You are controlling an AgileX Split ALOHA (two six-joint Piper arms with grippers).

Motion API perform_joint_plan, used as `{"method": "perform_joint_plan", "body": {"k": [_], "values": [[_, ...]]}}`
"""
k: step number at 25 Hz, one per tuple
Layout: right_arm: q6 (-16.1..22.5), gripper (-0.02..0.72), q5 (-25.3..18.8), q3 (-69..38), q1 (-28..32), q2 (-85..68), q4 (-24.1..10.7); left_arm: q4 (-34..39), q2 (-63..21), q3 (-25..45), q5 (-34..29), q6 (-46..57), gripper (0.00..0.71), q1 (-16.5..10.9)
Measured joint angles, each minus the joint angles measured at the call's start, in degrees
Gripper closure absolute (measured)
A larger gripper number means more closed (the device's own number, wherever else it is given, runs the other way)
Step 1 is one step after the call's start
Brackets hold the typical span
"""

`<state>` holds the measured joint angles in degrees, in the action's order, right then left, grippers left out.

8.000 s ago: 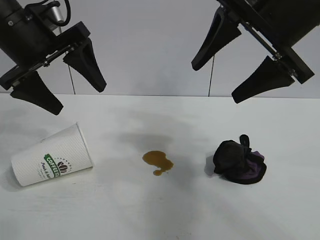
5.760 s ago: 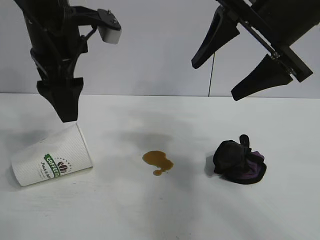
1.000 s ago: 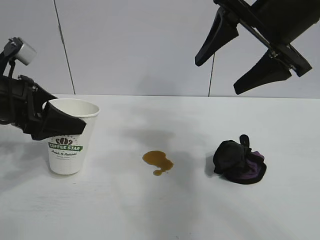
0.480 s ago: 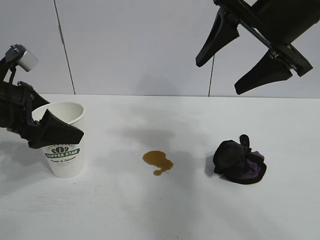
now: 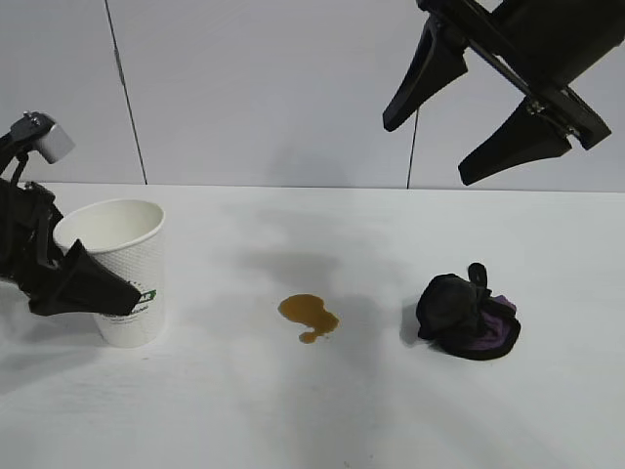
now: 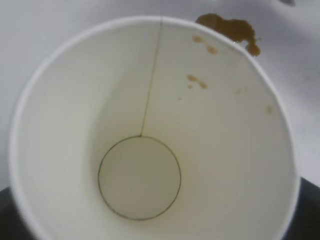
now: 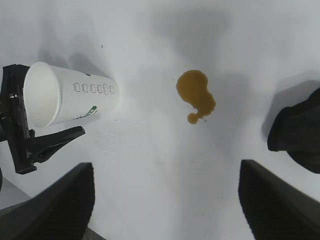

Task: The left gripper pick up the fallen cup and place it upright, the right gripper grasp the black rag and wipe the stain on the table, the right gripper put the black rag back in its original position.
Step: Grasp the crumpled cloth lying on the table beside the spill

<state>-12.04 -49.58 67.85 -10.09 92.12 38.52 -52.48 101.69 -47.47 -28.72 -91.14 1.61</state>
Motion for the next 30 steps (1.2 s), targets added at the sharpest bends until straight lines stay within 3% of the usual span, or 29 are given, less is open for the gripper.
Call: {"method": "perform_joint_plan", "body": {"k": [4,7,9,13,17,19,30], "values": [[0.00,0.159,0.00,0.00,0.00,0.00,-0.12,22.21,-3.67,0.00,4.51,26.14,0.017,0.00],[0.00,0.159,0.00,0.00,0.00,0.00,-0.12,40.81,-6.97,-0.17,5.69,48.47,0.018,-1.53],[0.00,0.159,-0.06,0.00,0.00,0.00,-0.17,53.69,-9.30,-1.41,4.76,63.71,0.031,-4.97],[0.00,0.159,-0.11,0.00,0.00,0.00,-0.17,71.07,-16.33,-5.42,-2.68,89.55,0.044,-12.98],[0.00,0.159,-0.11,0.00,0.00,0.00,-0.17,75.14,-27.28,-10.70,-9.17,100.71,0.044,-18.42],[0.00,0.159,-0.11,0.00,0.00,0.00,-0.17,75.15,-33.88,-13.29,-10.31,102.39,0.046,-19.57],[0.00,0.159,0.12,0.00,0.00,0.00,-0.34,66.34,-72.82,-17.71,-12.96,102.95,0.046,-19.73]]}}
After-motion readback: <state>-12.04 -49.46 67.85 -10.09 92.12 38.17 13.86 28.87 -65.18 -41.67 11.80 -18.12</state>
